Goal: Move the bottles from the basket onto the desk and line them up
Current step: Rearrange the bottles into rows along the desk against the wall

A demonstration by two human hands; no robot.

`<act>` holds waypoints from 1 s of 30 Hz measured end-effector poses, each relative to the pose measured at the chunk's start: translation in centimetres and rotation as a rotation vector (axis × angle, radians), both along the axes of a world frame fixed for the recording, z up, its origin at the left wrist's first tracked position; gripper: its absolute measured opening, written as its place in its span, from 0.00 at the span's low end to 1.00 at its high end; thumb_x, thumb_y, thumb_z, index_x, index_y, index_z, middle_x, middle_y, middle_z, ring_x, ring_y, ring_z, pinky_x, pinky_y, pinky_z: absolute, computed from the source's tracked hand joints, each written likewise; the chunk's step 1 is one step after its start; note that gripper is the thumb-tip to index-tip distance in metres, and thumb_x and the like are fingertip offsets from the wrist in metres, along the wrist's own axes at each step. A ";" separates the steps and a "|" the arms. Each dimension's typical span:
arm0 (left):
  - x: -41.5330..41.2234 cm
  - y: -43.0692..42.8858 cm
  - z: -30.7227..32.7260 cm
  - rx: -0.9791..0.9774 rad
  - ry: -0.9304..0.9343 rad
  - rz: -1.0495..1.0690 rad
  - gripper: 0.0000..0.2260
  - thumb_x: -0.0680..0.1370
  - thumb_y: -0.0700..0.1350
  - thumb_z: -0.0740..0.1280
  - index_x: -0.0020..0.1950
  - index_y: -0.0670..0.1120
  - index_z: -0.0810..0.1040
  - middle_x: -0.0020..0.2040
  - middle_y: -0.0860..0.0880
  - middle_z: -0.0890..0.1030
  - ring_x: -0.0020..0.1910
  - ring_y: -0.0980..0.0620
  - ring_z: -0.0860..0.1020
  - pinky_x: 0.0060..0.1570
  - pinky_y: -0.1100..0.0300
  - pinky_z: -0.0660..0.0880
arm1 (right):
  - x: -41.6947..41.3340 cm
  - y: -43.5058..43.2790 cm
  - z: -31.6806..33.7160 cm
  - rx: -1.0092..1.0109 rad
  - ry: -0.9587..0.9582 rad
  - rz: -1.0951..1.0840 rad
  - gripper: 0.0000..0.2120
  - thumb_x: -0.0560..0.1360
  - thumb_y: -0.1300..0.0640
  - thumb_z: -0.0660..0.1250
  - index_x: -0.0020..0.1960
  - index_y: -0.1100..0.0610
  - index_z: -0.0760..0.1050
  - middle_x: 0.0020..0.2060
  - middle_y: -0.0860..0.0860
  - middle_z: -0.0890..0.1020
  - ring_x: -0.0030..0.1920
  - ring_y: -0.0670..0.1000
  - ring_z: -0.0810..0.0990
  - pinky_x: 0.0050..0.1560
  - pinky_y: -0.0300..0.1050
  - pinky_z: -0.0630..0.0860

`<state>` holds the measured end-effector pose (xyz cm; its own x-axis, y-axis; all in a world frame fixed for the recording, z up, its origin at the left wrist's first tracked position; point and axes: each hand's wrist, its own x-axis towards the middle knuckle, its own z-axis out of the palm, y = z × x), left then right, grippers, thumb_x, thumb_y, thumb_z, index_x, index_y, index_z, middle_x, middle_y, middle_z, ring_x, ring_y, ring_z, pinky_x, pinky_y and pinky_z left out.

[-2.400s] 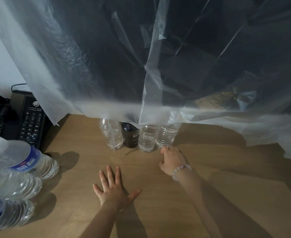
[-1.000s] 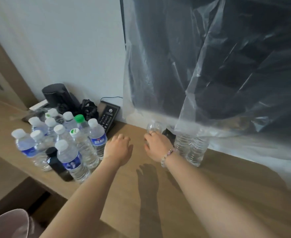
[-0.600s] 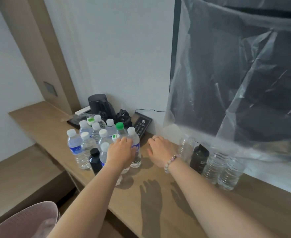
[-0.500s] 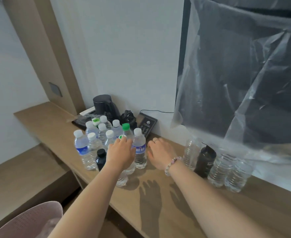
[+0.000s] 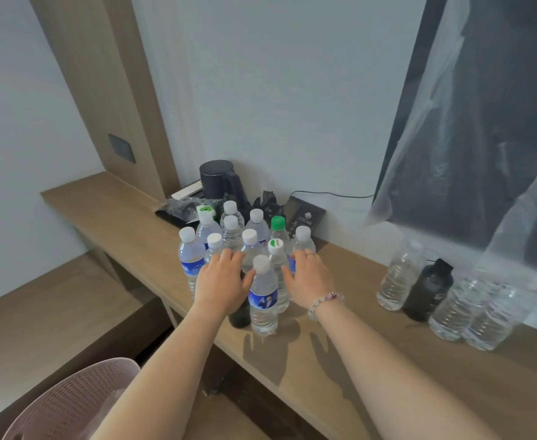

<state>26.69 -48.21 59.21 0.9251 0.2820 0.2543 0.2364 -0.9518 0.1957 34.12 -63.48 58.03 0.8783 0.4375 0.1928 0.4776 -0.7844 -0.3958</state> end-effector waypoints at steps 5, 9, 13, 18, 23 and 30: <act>-1.0 1.3 -1.3 -0.060 -0.011 0.022 0.17 0.79 0.56 0.58 0.64 0.49 0.69 0.58 0.50 0.74 0.57 0.49 0.73 0.50 0.57 0.71 | 0.2 1.6 -0.4 0.211 0.046 -0.201 0.20 0.78 0.48 0.60 0.64 0.60 0.67 0.62 0.57 0.71 0.62 0.57 0.70 0.57 0.50 0.69; -1.4 1.8 -2.5 -0.098 -0.042 0.044 0.17 0.78 0.56 0.59 0.64 0.51 0.69 0.59 0.51 0.74 0.56 0.51 0.74 0.51 0.57 0.74 | 2.2 0.8 -0.2 0.267 0.024 -0.329 0.25 0.77 0.47 0.62 0.67 0.61 0.65 0.63 0.58 0.70 0.63 0.59 0.69 0.57 0.52 0.69; -1.5 1.4 -3.0 -0.149 -0.062 0.079 0.23 0.77 0.59 0.60 0.69 0.52 0.65 0.64 0.52 0.72 0.60 0.51 0.73 0.55 0.57 0.75 | 4.7 0.7 -0.4 0.291 0.116 -0.313 0.34 0.75 0.44 0.65 0.72 0.61 0.59 0.68 0.60 0.66 0.68 0.60 0.65 0.64 0.52 0.65; -1.0 0.5 -3.2 -0.228 -0.119 0.121 0.29 0.74 0.64 0.61 0.72 0.54 0.61 0.65 0.55 0.70 0.58 0.53 0.74 0.53 0.58 0.76 | 6.6 1.6 -1.9 0.403 0.284 -0.329 0.44 0.70 0.39 0.68 0.75 0.59 0.53 0.72 0.59 0.61 0.72 0.60 0.60 0.68 0.56 0.62; -0.7 0.1 -4.1 -0.177 -0.178 0.153 0.32 0.72 0.66 0.63 0.72 0.53 0.62 0.65 0.55 0.71 0.60 0.54 0.72 0.58 0.58 0.71 | 8.1 1.8 -2.9 0.456 0.408 -0.310 0.45 0.68 0.37 0.69 0.75 0.59 0.55 0.72 0.58 0.63 0.72 0.59 0.62 0.69 0.56 0.62; 0.1 0.6 -3.8 -0.155 -0.198 0.178 0.33 0.71 0.65 0.65 0.71 0.51 0.65 0.66 0.51 0.72 0.64 0.50 0.70 0.63 0.53 0.68 | 8.2 -0.7 -4.4 0.570 0.577 -0.133 0.44 0.55 0.40 0.79 0.65 0.51 0.64 0.66 0.51 0.71 0.65 0.54 0.72 0.65 0.56 0.71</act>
